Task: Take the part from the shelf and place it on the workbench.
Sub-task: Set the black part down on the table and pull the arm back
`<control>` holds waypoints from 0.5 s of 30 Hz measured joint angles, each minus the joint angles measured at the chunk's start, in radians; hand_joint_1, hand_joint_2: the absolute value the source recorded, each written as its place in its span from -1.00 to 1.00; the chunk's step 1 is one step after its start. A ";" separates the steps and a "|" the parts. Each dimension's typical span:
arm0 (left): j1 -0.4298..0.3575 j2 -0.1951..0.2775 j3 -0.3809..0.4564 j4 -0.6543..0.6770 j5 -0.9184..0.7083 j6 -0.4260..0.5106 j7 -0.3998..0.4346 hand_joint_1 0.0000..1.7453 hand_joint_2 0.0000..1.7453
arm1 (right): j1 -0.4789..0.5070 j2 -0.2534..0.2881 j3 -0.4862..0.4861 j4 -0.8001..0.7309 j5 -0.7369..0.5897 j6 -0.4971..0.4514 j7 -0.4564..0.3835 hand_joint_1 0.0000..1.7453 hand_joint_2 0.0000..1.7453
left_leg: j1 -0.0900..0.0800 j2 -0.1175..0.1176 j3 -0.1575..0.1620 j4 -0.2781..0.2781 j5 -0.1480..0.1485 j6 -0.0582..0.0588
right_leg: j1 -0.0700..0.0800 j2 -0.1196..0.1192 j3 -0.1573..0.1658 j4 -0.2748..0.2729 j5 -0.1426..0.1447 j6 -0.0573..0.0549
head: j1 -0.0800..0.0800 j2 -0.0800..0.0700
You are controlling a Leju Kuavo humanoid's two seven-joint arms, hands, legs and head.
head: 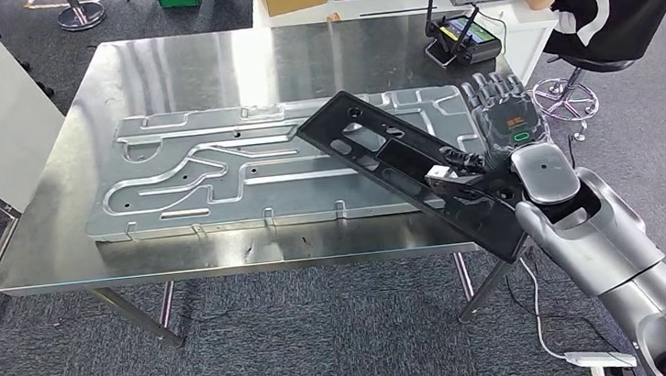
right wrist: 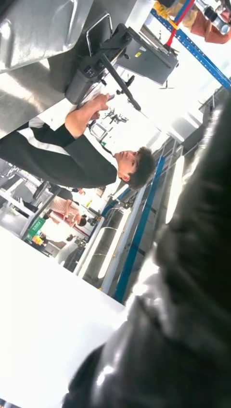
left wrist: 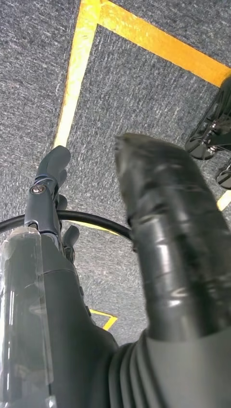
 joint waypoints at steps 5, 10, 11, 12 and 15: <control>0.000 0.000 0.000 0.000 -0.001 0.003 -0.010 -1.00 -1.00 | 0.013 0.000 0.000 0.000 0.000 -0.002 0.000 -1.00 -1.00 | 0.000 0.000 0.000 0.000 0.000 0.000 | 0.000 0.000 0.000 0.000 0.000 0.000 | 0.000 0.000; 0.000 0.000 0.000 0.000 0.000 0.001 -0.020 -1.00 -1.00 | 0.020 0.000 -0.001 0.000 0.000 -0.003 0.000 -1.00 -1.00 | 0.000 0.000 0.001 0.000 0.000 0.000 | 0.000 0.000 0.001 0.000 0.000 0.000 | 0.000 0.000; 0.000 0.000 0.000 0.000 0.001 0.000 -0.024 -1.00 -1.00 | 0.023 0.000 -0.002 0.000 0.000 -0.003 0.001 -1.00 -1.00 | 0.000 0.000 0.001 0.000 0.000 0.000 | 0.000 0.000 0.001 0.000 0.000 0.000 | 0.000 0.000; 0.000 0.000 0.000 0.000 0.002 -0.001 -0.029 -1.00 -1.00 | 0.025 0.000 -0.002 0.000 0.000 -0.003 0.001 -1.00 -1.00 | 0.000 0.000 0.001 0.000 0.000 0.000 | 0.000 0.000 0.001 0.000 0.000 0.000 | 0.000 0.000; 0.000 0.000 0.000 0.000 0.007 -0.004 -0.038 -1.00 -1.00 | 0.030 -0.001 -0.004 0.000 0.000 -0.003 0.002 -1.00 -1.00 | 0.000 0.000 0.001 0.000 0.000 0.000 | 0.000 0.000 0.001 0.000 0.000 0.000 | 0.000 0.000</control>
